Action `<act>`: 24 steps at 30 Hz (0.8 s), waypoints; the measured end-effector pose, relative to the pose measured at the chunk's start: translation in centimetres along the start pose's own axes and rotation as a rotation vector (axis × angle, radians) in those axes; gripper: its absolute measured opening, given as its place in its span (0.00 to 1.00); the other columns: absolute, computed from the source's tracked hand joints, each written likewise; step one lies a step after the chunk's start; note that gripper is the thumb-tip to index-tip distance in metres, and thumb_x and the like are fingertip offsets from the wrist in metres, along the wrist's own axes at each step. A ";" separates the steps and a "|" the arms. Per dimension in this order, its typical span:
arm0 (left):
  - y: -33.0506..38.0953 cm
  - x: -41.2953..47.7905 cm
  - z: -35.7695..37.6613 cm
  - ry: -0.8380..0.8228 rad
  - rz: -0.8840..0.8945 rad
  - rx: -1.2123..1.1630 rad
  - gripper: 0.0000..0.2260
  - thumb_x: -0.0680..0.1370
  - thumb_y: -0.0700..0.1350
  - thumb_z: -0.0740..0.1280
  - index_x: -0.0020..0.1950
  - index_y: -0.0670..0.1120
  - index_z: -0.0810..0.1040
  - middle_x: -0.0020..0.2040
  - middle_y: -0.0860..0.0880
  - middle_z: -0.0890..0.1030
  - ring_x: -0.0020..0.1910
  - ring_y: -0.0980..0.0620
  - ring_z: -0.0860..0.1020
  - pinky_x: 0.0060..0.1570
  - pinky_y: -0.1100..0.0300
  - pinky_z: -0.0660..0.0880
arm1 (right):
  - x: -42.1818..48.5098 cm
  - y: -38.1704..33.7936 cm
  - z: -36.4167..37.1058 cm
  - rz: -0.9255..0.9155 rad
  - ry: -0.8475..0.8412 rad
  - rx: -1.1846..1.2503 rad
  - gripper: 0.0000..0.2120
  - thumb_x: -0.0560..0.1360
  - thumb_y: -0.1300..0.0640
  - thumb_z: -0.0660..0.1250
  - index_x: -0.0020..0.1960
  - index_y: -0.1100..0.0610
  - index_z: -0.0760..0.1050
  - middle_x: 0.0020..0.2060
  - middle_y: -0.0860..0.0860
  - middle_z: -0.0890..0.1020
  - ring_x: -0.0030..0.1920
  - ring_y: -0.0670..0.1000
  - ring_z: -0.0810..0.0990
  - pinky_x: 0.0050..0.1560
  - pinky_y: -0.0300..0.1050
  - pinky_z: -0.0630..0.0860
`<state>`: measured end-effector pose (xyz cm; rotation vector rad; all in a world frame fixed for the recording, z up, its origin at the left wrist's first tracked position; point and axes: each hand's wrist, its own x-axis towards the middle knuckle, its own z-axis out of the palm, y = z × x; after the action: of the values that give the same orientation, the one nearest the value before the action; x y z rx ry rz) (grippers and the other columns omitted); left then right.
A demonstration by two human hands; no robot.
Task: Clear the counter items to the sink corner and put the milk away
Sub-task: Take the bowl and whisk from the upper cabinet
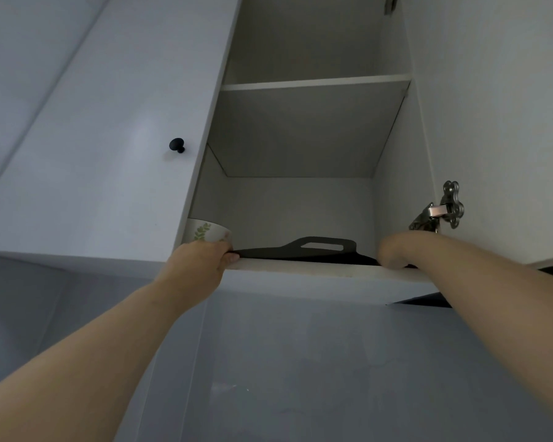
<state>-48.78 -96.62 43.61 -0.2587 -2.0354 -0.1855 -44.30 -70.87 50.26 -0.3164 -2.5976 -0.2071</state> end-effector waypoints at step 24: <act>0.2 -0.2 0.1 0.065 -0.032 -0.083 0.16 0.83 0.50 0.51 0.56 0.45 0.74 0.37 0.50 0.73 0.38 0.49 0.70 0.37 0.58 0.63 | -2.2 -1.0 1.7 -0.455 0.420 0.568 0.17 0.73 0.60 0.68 0.28 0.52 0.68 0.26 0.48 0.71 0.28 0.45 0.69 0.28 0.38 0.61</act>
<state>-48.72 -96.42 43.37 -0.2682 -1.9703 -0.2955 -43.49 -71.84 47.59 0.4732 -2.1525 0.2825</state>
